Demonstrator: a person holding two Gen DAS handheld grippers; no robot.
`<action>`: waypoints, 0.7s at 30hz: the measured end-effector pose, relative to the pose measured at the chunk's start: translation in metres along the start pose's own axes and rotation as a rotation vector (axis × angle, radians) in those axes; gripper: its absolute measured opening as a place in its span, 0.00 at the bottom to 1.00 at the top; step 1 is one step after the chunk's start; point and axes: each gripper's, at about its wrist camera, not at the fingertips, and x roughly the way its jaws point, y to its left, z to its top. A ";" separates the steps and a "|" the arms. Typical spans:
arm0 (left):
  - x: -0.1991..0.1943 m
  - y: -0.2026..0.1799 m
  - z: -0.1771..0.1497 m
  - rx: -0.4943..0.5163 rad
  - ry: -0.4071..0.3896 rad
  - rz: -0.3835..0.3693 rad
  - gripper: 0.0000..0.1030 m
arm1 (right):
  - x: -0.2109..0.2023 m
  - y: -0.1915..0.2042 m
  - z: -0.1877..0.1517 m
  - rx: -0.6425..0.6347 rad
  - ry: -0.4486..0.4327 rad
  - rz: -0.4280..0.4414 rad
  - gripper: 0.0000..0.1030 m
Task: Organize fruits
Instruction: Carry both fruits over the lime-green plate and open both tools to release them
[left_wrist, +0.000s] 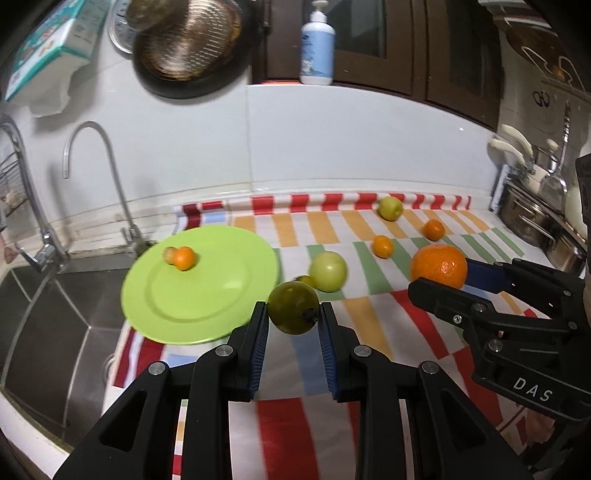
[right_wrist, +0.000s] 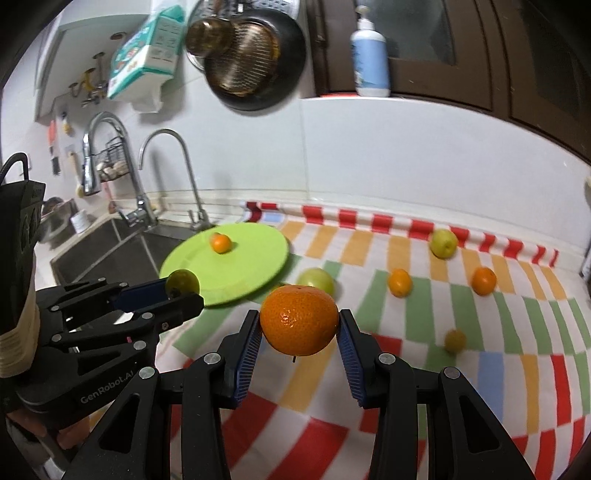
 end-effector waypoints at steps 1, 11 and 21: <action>-0.002 0.004 0.000 -0.003 -0.003 0.009 0.27 | 0.002 0.003 0.002 -0.007 -0.004 0.008 0.41; 0.003 0.043 0.003 -0.040 -0.009 0.113 0.27 | 0.034 0.033 0.029 -0.069 -0.020 0.109 0.42; 0.032 0.079 0.000 -0.075 0.028 0.169 0.27 | 0.089 0.055 0.047 -0.122 0.028 0.184 0.41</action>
